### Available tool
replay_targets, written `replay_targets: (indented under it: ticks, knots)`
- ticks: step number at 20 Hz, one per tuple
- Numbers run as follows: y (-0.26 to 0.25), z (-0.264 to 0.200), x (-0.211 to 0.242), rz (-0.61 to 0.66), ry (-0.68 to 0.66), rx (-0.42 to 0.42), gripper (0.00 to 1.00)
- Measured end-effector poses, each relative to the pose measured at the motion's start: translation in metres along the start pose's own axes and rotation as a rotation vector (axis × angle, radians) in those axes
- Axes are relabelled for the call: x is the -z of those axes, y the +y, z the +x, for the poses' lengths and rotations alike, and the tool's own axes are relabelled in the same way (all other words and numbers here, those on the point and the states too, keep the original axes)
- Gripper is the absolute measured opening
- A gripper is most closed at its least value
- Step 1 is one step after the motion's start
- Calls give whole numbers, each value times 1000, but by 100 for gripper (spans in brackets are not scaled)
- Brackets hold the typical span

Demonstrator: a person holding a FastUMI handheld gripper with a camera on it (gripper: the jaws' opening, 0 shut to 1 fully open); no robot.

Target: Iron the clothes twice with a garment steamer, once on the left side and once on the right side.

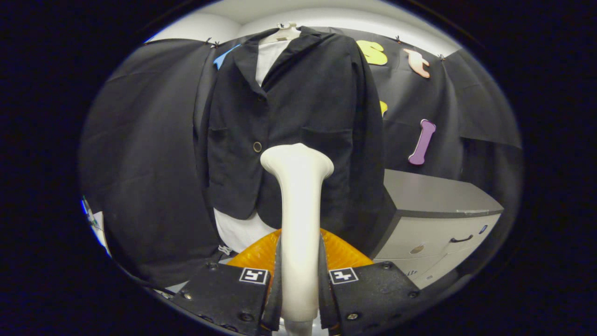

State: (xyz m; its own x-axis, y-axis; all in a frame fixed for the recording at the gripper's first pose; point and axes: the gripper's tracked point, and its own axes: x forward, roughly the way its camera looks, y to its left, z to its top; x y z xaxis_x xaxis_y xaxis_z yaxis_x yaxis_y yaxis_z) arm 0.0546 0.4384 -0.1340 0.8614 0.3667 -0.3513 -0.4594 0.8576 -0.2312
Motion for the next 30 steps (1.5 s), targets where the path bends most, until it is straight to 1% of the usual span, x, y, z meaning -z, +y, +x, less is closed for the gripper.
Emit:
replay_targets:
  ticks: [5, 9, 14, 15, 16, 18, 21, 26, 30]
  knots:
    - [-1, 9, 34, -24, 72, 4, 34]
    - [4, 18, 63, -47, 136, -10, 34]
    - [6, 28, 80, -83, 196, -46, 34]
    - [8, 26, 77, -81, 182, -54, 34]
    - [8, 22, 67, -88, 150, -58, 35]
    - [16, 12, 31, -102, 54, -74, 34]
    - [38, -2, -38, -101, -116, -117, 34]
    - [94, -24, -150, -100, -412, -226, 35]
    - [136, -41, -216, -101, -600, -274, 35]
